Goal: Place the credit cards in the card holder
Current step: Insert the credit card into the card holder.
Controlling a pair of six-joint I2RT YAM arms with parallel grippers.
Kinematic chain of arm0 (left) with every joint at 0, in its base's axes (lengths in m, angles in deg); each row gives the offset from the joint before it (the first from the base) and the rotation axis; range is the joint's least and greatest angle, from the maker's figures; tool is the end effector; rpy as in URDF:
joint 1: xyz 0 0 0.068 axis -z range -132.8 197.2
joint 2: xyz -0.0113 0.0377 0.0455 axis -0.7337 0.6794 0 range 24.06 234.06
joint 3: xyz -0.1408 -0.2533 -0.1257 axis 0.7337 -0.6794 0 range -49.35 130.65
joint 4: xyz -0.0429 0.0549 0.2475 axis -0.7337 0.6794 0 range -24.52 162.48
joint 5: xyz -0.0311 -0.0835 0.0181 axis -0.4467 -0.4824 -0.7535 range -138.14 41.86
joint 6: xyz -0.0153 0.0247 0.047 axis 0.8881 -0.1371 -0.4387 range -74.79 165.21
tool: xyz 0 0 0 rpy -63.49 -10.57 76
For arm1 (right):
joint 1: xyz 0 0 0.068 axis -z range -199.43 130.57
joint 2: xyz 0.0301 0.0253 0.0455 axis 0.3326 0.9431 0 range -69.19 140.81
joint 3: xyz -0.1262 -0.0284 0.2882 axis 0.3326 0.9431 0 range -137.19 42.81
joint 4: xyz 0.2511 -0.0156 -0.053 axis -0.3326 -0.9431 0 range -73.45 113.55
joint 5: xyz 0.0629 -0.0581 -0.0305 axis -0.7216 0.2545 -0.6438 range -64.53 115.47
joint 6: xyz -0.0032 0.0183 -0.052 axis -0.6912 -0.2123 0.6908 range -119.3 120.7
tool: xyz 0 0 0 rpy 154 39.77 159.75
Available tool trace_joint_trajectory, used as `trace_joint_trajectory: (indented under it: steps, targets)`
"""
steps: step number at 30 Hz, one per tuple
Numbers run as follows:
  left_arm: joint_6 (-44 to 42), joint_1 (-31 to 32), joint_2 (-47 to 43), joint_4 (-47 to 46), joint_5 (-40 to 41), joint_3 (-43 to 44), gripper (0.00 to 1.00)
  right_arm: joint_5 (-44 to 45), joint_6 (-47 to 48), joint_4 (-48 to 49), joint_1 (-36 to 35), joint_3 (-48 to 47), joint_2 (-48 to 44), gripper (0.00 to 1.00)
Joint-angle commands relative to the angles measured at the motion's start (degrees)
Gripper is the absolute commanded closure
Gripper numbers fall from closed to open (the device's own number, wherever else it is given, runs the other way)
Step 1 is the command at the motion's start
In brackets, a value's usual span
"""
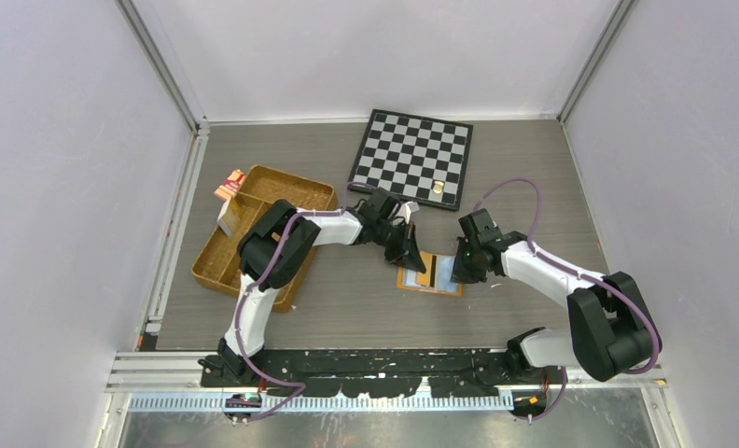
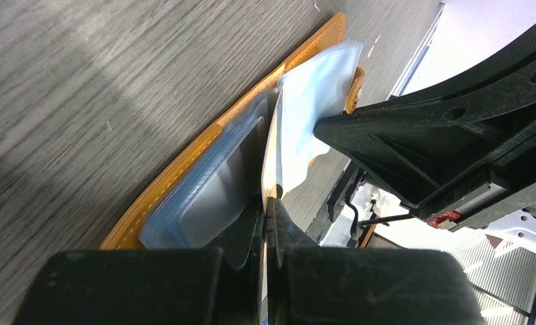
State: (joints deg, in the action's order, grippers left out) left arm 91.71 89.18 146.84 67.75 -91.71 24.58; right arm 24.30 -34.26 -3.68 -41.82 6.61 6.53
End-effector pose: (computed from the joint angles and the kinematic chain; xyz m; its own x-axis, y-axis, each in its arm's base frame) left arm 0.3200 -0.3228 0.1524 -0.9832 0.1775 -0.0429 0.1351 0.5492 -0.8247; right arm 0.1954 0.0814 0.2032 -0.9187 0.2411 -0.3128 0.1685 0.9556 0.2417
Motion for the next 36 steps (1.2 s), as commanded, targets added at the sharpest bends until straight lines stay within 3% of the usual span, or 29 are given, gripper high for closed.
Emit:
trace_joint_trajectory:
  steps: [1,19,36]
  targets:
    - [-0.35,-0.24,3.05,-1.06,7.73,-1.99,1.00,2.92,0.69,-0.98,0.02,0.22,-0.99,1.00]
    - [3.08,2.06,1.83,-7.13,11.69,-6.70,1.00,2.14,-0.06,-1.12,-0.01,0.62,-3.27,1.00]
    - [4.59,4.59,3.67,-8.33,10.13,-5.71,1.00,-0.93,-2.02,0.24,0.07,1.16,-4.70,0.99]
